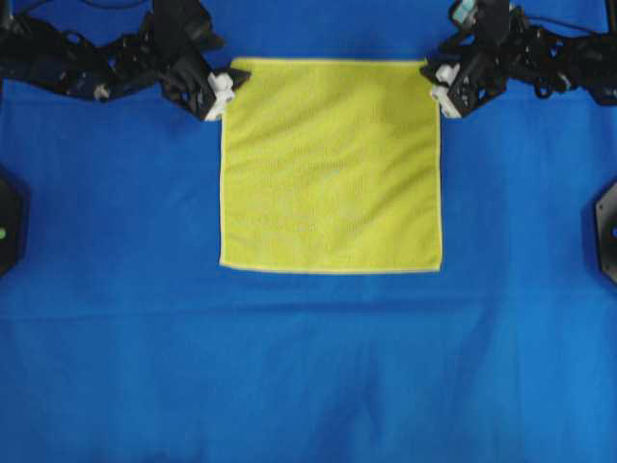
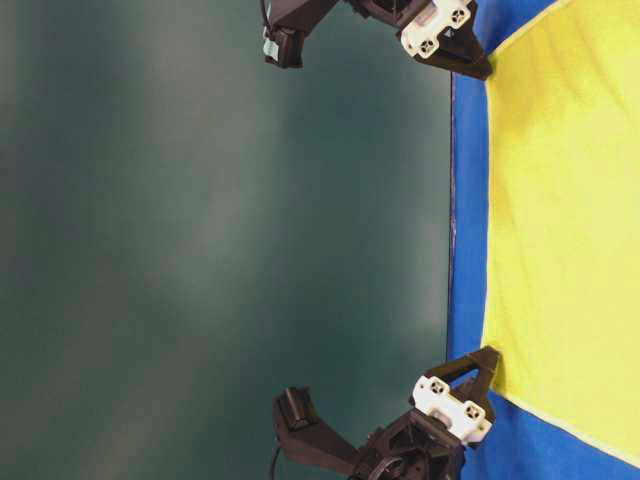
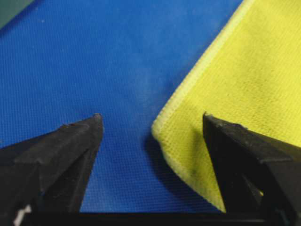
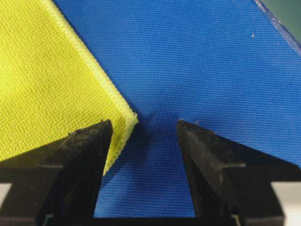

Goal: Fold the yellow towel.
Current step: 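Move both grippers to the towel's top corners and pinch them, then pull the top corners down toward the bottom edge, folding in half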

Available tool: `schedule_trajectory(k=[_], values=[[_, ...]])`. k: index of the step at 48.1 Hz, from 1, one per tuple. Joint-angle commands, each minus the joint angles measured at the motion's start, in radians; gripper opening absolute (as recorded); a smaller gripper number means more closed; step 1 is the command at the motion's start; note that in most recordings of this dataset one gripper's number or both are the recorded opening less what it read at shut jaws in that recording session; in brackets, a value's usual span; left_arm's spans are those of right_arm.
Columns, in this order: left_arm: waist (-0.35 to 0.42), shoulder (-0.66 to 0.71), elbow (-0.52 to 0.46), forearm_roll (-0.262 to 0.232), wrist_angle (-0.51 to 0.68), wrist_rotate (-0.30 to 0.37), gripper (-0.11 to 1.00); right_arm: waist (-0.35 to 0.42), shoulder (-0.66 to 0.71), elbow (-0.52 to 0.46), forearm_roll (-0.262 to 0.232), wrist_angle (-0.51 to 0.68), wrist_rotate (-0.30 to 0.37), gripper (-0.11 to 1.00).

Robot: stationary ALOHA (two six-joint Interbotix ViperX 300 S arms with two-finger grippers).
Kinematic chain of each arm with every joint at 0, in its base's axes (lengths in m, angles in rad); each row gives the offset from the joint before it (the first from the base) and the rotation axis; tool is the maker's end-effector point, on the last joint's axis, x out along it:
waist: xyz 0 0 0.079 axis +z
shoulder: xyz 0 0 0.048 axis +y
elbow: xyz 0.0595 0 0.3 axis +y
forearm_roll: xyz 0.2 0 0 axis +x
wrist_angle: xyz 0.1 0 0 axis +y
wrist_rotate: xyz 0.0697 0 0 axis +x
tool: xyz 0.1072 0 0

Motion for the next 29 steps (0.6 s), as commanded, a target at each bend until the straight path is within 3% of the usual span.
schedule_trajectory(k=[1, 12, 21, 25, 29], values=[[0.011, -0.011, -0.014, 0.0, -0.005, 0.003, 0.78, -0.003, -0.002, -0.017, -0.002, -0.009, -0.002, 0.6], [0.011, 0.002, -0.021, 0.0, 0.0, 0.003, 0.54, -0.003, 0.043, -0.025, 0.0, -0.009, -0.003, 0.51], [0.002, 0.003, -0.025, 0.0, 0.031, 0.015, 0.2, -0.003, 0.04, -0.025, 0.0, -0.011, -0.002, 0.03], [-0.008, 0.003, -0.025, 0.0, 0.037, 0.021, 0.04, -0.002, 0.038, -0.026, 0.002, -0.009, 0.0, 0.01], [-0.009, 0.002, -0.025, 0.0, 0.04, 0.023, 0.03, -0.003, 0.028, -0.026, 0.0, -0.008, 0.003, 0.01]])
